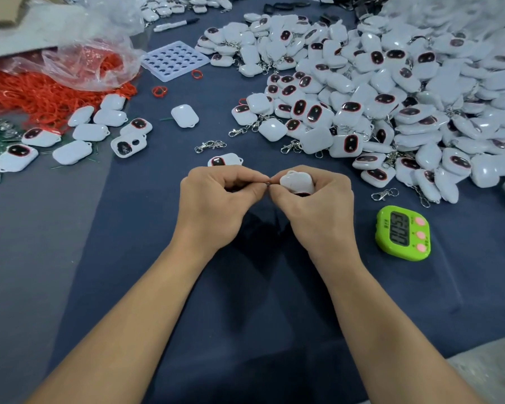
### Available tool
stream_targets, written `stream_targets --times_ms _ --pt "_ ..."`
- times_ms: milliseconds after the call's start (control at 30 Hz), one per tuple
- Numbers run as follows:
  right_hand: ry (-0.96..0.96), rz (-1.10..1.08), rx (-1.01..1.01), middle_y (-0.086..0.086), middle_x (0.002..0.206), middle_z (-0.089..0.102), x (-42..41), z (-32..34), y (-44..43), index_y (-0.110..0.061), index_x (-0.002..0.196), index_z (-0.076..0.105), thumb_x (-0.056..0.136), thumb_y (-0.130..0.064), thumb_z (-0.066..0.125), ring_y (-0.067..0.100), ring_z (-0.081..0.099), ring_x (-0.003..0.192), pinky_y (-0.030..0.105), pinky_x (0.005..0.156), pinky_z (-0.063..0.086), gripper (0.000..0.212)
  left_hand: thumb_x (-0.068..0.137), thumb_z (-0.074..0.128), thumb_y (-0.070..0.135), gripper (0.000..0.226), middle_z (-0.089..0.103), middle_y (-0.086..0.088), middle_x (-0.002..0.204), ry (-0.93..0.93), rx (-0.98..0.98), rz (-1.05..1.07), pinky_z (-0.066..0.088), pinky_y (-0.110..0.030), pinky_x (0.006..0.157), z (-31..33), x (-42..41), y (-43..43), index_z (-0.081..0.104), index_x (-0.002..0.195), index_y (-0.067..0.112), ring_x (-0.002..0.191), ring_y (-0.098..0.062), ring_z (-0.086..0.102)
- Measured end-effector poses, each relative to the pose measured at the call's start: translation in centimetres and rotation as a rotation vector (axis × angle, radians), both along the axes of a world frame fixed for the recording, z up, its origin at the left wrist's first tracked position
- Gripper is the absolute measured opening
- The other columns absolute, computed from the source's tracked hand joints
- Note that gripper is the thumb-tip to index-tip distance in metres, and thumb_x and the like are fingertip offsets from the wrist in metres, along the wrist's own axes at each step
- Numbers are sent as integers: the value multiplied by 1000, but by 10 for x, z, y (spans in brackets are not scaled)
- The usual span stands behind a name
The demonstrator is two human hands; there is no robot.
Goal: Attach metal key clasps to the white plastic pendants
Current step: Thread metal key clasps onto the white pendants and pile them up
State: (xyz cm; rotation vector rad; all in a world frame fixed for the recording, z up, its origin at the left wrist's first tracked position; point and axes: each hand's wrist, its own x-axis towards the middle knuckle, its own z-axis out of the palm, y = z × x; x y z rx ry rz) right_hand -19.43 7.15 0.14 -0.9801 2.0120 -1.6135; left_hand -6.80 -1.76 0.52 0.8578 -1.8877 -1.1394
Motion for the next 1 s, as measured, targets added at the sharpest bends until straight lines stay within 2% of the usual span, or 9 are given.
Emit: stream_targets --times_ms 67,167,267,400,567,700,800,1000 --pt "-24 15 2 -9 72 75 0 0 0 -27 74 78 78 -17 80 10 69 68 21 60 54 11 84 79 8 27 77 17 81 3 7 -12 55 -15 73 0 1 1 80 83 35 79 -4 75" --pt "-86 30 -15 -3 71 74 -2 0 0 -23 73 77 75 -14 76 19 69 68 33 63 57 10 83 80 14 23 75 25 85 -47 -147 18 48 -7 69 1 1 7 79 85 36 81 -2 72" --pt "-119 48 -52 -2 69 71 -4 0 0 -21 70 75 73 -12 73 11 64 67 31 64 52 10 81 82 15 20 73 27 89 -72 -245 19 44 -4 71 3 3 8 80 89 33 85 2 70" --pt "-152 56 -88 -2 68 71 -4 0 2 -20 69 75 74 -9 74 10 64 66 28 63 52 12 82 82 16 22 73 30 85 -94 -179 10 44 -3 69 3 3 8 80 88 36 80 4 69" --pt "-156 88 -110 -5 67 70 -5 0 2 -19 70 74 75 -5 73 5 61 65 20 61 48 15 81 80 18 21 73 22 78 -79 -126 -12 42 -10 55 2 2 7 77 80 39 59 -12 59" --pt "-171 115 -109 -2 67 69 -5 2 3 -17 70 74 75 -4 72 6 61 65 19 60 48 14 81 80 12 22 71 19 71 -55 -50 -75 38 -7 54 4 2 5 78 80 33 53 1 51" --pt "-201 144 -120 5 69 70 -6 5 5 -16 69 74 72 -5 71 10 61 67 23 61 49 12 82 80 8 24 68 18 66 -40 11 -145 39 -8 55 5 3 1 79 80 32 53 1 51" --pt "-226 223 -119 -1 66 66 -11 4 8 -14 68 73 72 -4 72 9 57 65 21 61 47 11 80 79 13 20 70 11 66 -30 50 -202 42 -15 57 5 4 0 80 80 32 56 -2 50"
